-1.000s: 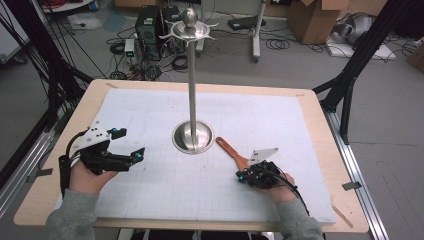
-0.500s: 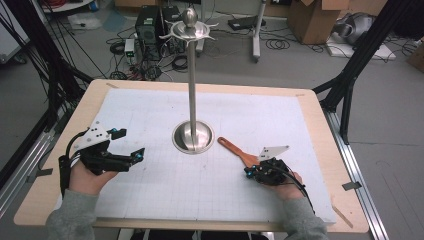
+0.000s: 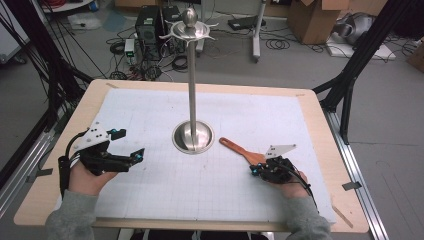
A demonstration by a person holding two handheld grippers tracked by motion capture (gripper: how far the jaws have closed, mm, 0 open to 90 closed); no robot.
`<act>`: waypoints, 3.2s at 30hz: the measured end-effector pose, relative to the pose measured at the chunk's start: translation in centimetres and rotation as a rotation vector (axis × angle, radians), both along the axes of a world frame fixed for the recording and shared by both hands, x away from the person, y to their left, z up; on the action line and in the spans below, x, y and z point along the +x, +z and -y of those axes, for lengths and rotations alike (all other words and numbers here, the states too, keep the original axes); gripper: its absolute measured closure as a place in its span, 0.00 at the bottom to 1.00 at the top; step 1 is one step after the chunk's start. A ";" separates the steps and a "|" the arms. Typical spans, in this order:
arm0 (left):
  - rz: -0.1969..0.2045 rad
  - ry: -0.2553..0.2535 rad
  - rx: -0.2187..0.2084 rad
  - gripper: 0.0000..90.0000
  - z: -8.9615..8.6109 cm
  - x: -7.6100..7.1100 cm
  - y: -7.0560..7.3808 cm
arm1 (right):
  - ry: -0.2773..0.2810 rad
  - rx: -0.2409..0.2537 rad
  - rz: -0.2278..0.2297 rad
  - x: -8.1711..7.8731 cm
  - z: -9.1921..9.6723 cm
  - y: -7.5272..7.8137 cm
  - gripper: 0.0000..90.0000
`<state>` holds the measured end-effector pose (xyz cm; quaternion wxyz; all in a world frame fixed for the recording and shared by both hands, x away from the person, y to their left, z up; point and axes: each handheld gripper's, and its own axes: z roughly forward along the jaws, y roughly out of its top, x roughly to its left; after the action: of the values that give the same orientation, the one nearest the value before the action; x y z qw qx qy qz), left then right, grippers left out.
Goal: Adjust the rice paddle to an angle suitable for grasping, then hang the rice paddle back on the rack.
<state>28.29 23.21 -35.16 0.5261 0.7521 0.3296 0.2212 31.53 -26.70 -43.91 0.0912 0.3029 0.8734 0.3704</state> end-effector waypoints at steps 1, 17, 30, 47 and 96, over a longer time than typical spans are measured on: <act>0.005 0.001 0.000 0.10 -0.1 -0.1 0.1 | -0.009 0.004 -0.007 0.0 0.3 0.0 0.99; 0.004 0.006 0.000 0.10 -0.3 -0.1 0.0 | 0.006 0.056 0.023 0.0 1.0 1.0 0.99; 0.000 0.012 0.002 0.10 -0.4 -0.2 0.0 | 0.017 0.085 0.086 -0.4 0.9 3.3 0.63; -0.005 0.011 0.004 0.10 -0.3 -0.2 -0.1 | -0.030 0.104 0.112 -0.5 1.0 5.3 0.15; -0.001 0.079 -0.001 0.10 -2.7 -2.3 -0.1 | 0.050 -0.017 0.017 5.1 -2.1 4.2 0.12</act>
<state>25.96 25.88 -35.29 0.5170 0.7385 0.3594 0.2412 36.62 -24.65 -39.70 0.0922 0.2771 0.8830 0.3676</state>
